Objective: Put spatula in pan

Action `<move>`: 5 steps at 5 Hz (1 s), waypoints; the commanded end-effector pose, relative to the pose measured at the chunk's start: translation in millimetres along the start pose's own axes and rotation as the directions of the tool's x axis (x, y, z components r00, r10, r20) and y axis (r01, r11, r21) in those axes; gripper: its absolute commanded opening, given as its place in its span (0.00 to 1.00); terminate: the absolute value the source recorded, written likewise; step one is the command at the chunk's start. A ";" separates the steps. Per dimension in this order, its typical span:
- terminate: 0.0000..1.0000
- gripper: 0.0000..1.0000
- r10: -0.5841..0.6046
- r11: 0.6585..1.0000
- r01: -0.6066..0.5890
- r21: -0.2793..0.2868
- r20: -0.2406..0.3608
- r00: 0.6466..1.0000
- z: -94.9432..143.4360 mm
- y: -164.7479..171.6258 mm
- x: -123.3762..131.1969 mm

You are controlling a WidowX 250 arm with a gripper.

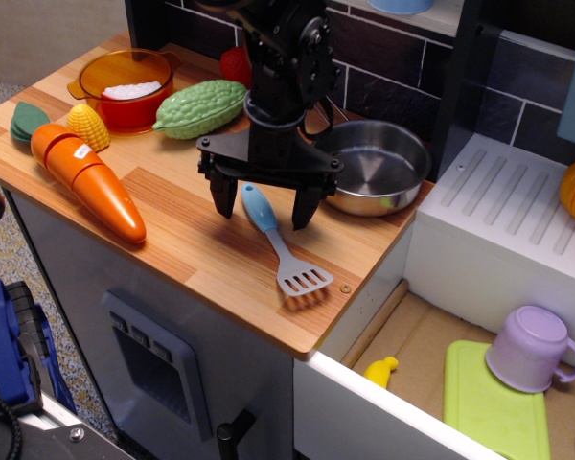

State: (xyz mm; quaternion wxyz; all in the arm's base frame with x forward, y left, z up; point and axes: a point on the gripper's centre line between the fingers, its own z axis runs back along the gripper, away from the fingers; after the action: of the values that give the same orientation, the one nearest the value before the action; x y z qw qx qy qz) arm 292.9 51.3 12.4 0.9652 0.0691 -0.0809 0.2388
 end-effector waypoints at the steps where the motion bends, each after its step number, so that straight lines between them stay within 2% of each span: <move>1: 0.00 0.00 0.042 0.999 -0.041 -0.012 0.014 0.999 -3.0 -1.9 8.3; 2: 0.00 0.00 0.026 0.999 -0.026 -0.027 -0.001 1.000 -3.5 -2.5 9.3; 3: 0.00 0.00 -0.040 0.999 0.040 -0.022 0.010 0.999 11.2 -2.9 12.3; 4: 0.00 0.00 -0.188 0.982 0.189 0.004 0.094 0.978 31.3 -2.2 8.6; 5: 0.00 0.00 -0.422 0.905 0.423 0.031 0.164 0.891 49.2 4.7 -0.8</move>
State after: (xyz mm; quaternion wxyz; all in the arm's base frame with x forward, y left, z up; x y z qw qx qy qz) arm 284.7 38.5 53.7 0.9850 0.0807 -0.1371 -0.0672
